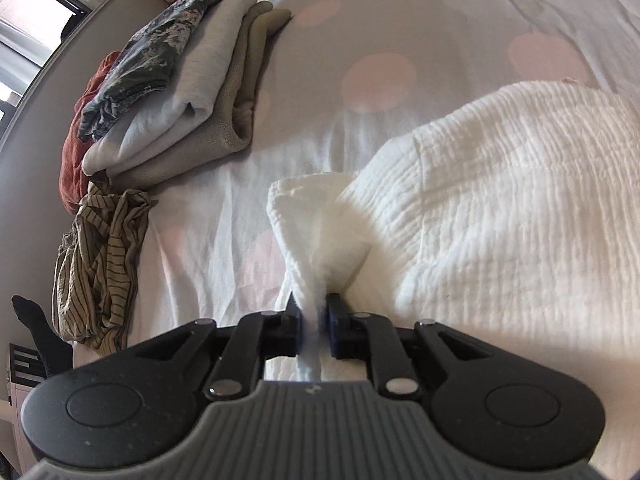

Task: Fold clothes
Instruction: 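Grasp a corner of the folded shirt with the right gripper and lift it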

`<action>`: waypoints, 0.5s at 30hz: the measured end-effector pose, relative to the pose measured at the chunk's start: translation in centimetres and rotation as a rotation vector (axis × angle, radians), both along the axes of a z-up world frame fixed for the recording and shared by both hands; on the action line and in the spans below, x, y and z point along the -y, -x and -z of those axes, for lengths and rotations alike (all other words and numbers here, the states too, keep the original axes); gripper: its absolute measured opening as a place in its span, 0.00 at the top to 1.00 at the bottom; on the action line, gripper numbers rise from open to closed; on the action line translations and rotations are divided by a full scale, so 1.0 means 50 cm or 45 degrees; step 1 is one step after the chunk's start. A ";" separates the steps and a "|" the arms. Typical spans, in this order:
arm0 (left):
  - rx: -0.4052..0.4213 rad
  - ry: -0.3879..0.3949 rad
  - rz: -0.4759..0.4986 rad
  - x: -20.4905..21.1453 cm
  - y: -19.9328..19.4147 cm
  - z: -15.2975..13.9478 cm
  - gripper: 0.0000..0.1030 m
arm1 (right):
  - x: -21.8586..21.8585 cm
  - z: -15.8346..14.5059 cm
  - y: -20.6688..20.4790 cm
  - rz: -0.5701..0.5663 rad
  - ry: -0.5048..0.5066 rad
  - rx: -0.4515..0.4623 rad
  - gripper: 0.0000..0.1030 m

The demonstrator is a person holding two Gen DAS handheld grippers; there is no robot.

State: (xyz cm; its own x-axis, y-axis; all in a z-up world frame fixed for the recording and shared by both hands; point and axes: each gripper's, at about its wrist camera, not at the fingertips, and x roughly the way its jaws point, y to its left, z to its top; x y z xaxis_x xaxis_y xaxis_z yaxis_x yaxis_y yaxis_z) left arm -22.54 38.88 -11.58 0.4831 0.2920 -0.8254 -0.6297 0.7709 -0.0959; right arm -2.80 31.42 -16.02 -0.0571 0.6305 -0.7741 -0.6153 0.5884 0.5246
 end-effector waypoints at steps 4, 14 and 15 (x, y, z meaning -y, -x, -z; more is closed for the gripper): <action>-0.012 -0.026 0.025 0.019 -0.007 -0.024 0.52 | 0.034 -0.059 0.011 -0.019 -0.067 0.051 0.66; -0.009 -0.095 0.115 0.115 -0.009 -0.078 0.52 | 0.228 -0.158 0.029 -0.037 -0.123 0.162 0.58; -0.012 -0.098 0.127 0.125 -0.010 -0.080 0.52 | 0.251 -0.161 0.032 -0.037 -0.125 0.171 0.58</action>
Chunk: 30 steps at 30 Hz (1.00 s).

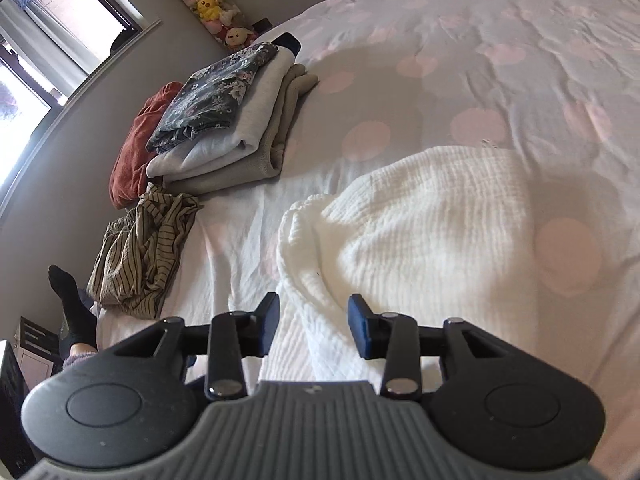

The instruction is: Fold clothes

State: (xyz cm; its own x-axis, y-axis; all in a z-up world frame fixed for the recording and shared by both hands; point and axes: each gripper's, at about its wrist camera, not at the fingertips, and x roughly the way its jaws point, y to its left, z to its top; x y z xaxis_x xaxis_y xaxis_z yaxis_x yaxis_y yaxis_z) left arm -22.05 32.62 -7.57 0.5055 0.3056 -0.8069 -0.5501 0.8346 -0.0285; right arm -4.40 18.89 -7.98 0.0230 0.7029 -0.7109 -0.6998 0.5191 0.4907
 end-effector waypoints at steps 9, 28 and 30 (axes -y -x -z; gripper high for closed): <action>-0.012 0.008 0.079 0.075 0.003 -0.008 0.52 | 0.157 0.027 0.032 0.079 0.019 0.085 0.41; 0.003 -0.015 -0.059 0.049 0.072 -0.038 0.52 | 0.088 0.022 0.216 -0.341 -0.132 0.332 0.94; 0.002 -0.014 -0.080 0.042 0.081 -0.038 0.52 | 0.067 0.036 0.242 -0.404 -0.120 0.325 0.94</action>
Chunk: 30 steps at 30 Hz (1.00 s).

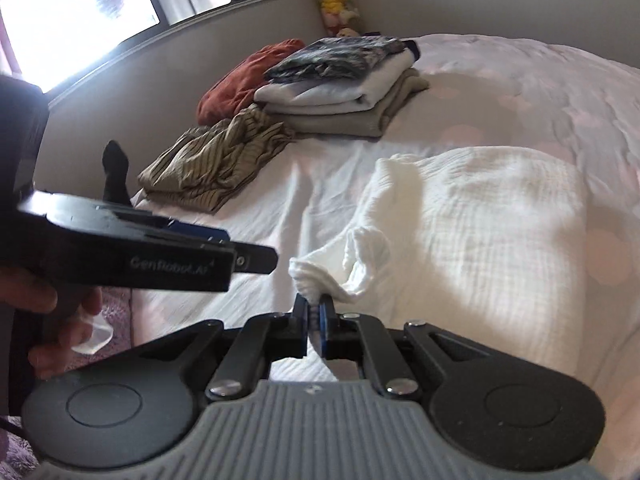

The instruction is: Fold clothes

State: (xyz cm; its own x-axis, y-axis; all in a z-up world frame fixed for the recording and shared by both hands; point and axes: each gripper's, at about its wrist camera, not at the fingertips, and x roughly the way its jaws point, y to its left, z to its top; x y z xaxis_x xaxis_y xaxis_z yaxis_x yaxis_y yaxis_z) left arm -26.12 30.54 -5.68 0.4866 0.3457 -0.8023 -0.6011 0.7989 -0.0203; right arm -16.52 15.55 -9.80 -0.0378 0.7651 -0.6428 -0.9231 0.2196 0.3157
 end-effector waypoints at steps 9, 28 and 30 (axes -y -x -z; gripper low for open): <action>0.022 0.079 -0.043 -0.024 0.030 0.023 0.52 | -0.043 0.081 0.063 -0.133 0.156 -0.030 0.85; 0.021 0.355 -0.061 -0.025 0.019 0.129 0.97 | 0.163 0.046 -0.109 0.316 0.162 -0.017 0.65; -0.005 0.396 -0.086 -0.029 0.023 0.156 0.97 | 0.190 0.059 -0.130 0.383 0.189 -0.057 0.62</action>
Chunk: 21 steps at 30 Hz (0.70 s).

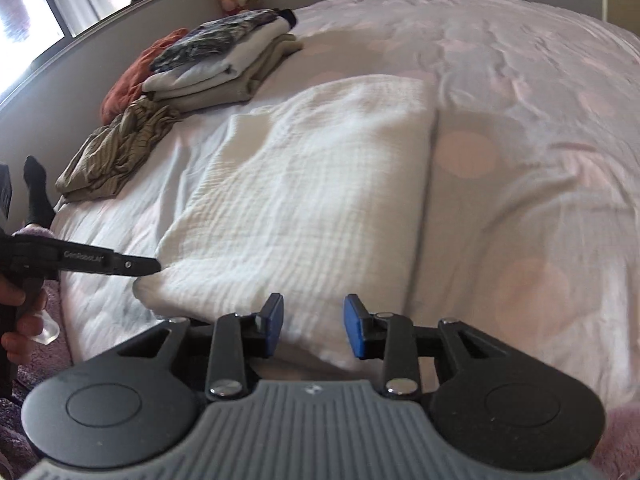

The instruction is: Fold clothes

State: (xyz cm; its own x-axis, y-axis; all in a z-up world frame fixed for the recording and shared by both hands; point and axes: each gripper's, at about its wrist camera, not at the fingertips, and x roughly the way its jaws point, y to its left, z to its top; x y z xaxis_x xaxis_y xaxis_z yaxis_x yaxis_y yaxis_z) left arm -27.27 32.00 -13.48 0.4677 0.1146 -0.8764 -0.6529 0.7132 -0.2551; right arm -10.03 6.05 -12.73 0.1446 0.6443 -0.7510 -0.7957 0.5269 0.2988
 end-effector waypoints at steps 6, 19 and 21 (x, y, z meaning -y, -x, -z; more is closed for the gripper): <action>-0.012 0.071 -0.081 -0.013 0.029 0.035 0.97 | 0.047 0.033 -0.049 0.183 -0.004 -0.195 0.49; 0.227 -0.009 -0.183 -0.034 0.047 -0.093 0.53 | 0.055 0.015 -0.086 0.257 -0.068 -0.250 0.39; 0.264 -0.056 -0.138 -0.040 0.020 -0.115 0.47 | 0.049 0.006 -0.102 0.265 -0.084 -0.249 0.33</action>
